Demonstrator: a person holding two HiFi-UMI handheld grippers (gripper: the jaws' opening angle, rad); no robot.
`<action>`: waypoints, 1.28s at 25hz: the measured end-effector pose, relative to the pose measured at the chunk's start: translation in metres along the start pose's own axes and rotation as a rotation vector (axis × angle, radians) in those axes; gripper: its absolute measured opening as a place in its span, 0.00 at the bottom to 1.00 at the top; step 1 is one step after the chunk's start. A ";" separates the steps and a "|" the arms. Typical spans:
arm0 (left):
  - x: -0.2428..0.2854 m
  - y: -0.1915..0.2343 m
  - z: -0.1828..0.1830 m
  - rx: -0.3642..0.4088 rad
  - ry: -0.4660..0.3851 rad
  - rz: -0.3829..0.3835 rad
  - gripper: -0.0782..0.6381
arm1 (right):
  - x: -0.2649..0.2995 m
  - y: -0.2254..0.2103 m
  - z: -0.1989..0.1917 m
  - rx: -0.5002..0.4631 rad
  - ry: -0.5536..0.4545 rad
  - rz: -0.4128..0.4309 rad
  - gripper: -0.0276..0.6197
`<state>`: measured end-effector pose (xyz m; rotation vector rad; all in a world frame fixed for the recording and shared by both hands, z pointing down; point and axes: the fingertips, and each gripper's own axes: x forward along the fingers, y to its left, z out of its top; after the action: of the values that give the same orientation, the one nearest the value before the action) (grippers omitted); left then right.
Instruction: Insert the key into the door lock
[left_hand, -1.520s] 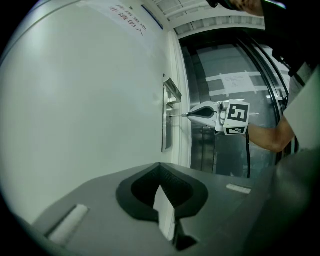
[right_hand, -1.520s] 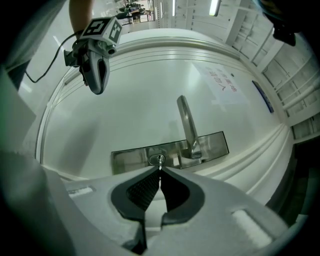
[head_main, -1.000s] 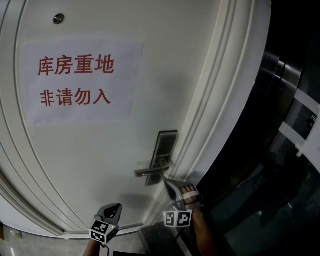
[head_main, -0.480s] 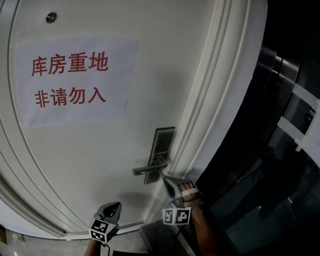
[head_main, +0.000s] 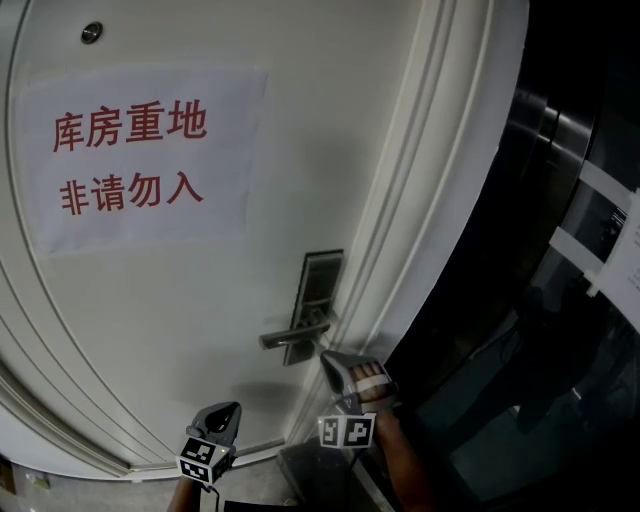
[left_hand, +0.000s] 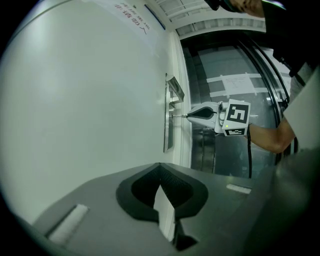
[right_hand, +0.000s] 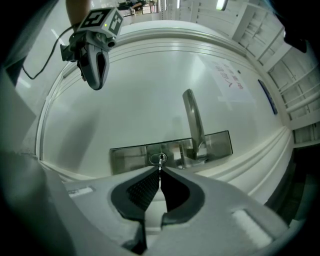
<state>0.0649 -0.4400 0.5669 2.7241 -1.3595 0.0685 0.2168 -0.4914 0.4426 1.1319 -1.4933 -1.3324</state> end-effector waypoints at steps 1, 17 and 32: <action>0.000 0.000 0.000 0.000 0.000 -0.002 0.11 | 0.000 -0.001 0.000 0.002 0.001 -0.002 0.06; -0.009 0.014 -0.003 -0.018 -0.003 0.029 0.11 | 0.014 -0.003 0.011 -0.018 0.007 -0.005 0.06; -0.009 0.015 -0.002 -0.019 -0.005 0.039 0.11 | 0.029 -0.002 0.011 -0.006 0.008 0.002 0.06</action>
<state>0.0480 -0.4417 0.5694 2.6840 -1.4080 0.0509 0.1988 -0.5165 0.4394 1.1305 -1.4838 -1.3290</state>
